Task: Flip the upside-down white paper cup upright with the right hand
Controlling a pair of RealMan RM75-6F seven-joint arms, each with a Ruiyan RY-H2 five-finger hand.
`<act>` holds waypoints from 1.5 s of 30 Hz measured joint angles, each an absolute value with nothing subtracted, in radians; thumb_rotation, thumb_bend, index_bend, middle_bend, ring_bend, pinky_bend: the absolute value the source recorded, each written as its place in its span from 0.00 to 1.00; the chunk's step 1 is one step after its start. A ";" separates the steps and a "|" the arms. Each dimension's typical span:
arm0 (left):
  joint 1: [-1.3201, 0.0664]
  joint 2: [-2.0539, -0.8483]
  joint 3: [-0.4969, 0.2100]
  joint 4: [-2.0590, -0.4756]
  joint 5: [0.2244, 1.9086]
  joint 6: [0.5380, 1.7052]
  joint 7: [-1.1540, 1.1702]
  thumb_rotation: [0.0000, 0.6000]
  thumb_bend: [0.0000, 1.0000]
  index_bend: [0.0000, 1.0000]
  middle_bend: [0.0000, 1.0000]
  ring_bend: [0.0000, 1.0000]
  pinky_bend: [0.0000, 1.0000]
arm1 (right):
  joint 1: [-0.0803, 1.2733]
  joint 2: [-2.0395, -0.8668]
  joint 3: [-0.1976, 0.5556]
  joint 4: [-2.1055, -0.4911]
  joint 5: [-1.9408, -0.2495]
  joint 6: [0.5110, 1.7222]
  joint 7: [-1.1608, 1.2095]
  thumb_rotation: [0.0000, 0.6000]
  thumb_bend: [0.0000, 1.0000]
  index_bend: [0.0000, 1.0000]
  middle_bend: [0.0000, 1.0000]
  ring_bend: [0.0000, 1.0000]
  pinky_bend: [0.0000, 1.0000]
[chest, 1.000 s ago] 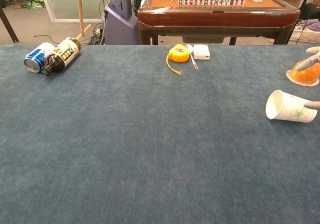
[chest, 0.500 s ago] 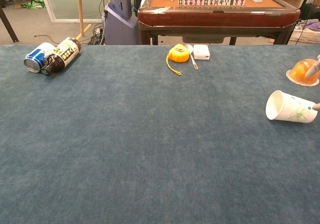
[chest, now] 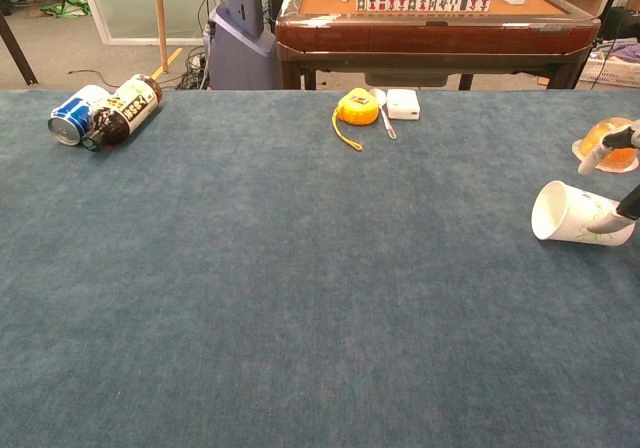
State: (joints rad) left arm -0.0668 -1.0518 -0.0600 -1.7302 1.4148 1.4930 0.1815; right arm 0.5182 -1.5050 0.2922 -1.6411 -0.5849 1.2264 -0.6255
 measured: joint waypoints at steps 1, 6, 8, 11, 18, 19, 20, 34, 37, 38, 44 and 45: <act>-0.067 -1.052 -0.060 -1.730 1.414 1.493 0.181 1.00 0.03 0.44 0.08 0.04 0.39 | 0.522 -1.509 0.291 -1.634 -0.582 1.222 -0.625 1.00 0.00 0.30 0.04 0.00 0.03; -0.067 -1.051 -0.061 -1.731 1.413 1.492 0.180 1.00 0.03 0.44 0.08 0.04 0.39 | 0.536 -1.520 0.285 -1.613 -0.570 1.206 -0.622 1.00 0.00 0.30 0.04 0.00 0.03; -0.067 -1.050 -0.061 -1.731 1.411 1.492 0.180 1.00 0.03 0.44 0.08 0.04 0.39 | 0.540 -1.524 0.283 -1.605 -0.566 1.200 -0.620 1.00 0.00 0.30 0.04 0.00 0.03; -0.067 -1.050 -0.062 -1.731 1.410 1.492 0.179 1.00 0.03 0.44 0.08 0.04 0.39 | 0.546 -1.528 0.279 -1.597 -0.558 1.193 -0.619 1.00 0.00 0.30 0.04 0.00 0.03; -0.068 -1.050 -0.062 -1.731 1.408 1.489 0.179 1.00 0.03 0.44 0.08 0.04 0.39 | 0.556 -1.538 0.272 -1.582 -0.550 1.182 -0.611 1.00 0.00 0.31 0.04 0.00 0.03; -0.068 -1.050 -0.062 -1.731 1.407 1.489 0.179 1.00 0.03 0.44 0.08 0.04 0.39 | 0.558 -1.540 0.271 -1.579 -0.549 1.180 -0.610 1.00 0.00 0.31 0.04 0.00 0.03; -0.068 -1.050 -0.062 -1.731 1.407 1.489 0.178 1.00 0.03 0.44 0.08 0.04 0.39 | 0.559 -1.542 0.271 -1.577 -0.549 1.178 -0.608 1.00 0.00 0.32 0.04 0.00 0.03; -0.067 -1.047 -0.061 -1.734 1.409 1.489 0.173 1.00 0.03 0.44 0.08 0.04 0.39 | 0.566 -1.573 0.267 -1.536 -0.559 1.167 -0.563 1.00 0.19 0.41 0.09 0.00 0.03; -0.067 -1.046 -0.062 -1.735 1.409 1.490 0.172 1.00 0.03 0.44 0.09 0.04 0.39 | 0.563 -1.574 0.267 -1.532 -0.571 1.170 -0.547 1.00 0.20 0.44 0.12 0.00 0.03; -0.067 -1.046 -0.062 -1.735 1.409 1.490 0.172 1.00 0.03 0.44 0.09 0.04 0.39 | 0.561 -1.574 0.266 -1.532 -0.577 1.170 -0.540 1.00 0.20 0.45 0.12 0.00 0.03; -0.068 -1.047 -0.061 -1.735 1.410 1.489 0.174 1.00 0.03 0.44 0.09 0.04 0.39 | 0.542 -1.562 0.258 -1.537 -0.650 1.159 -0.466 1.00 0.19 0.47 0.14 0.00 0.03; -0.068 -1.047 -0.060 -1.734 1.410 1.488 0.175 1.00 0.03 0.44 0.09 0.04 0.39 | 0.537 -1.559 0.256 -1.537 -0.670 1.156 -0.447 1.00 0.19 0.47 0.14 0.00 0.03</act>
State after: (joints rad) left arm -0.0676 -1.0474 -0.0604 -1.7345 1.4096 1.4885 0.1749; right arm 0.5374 -1.5590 0.2561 -1.5366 -0.6699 1.1556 -0.4469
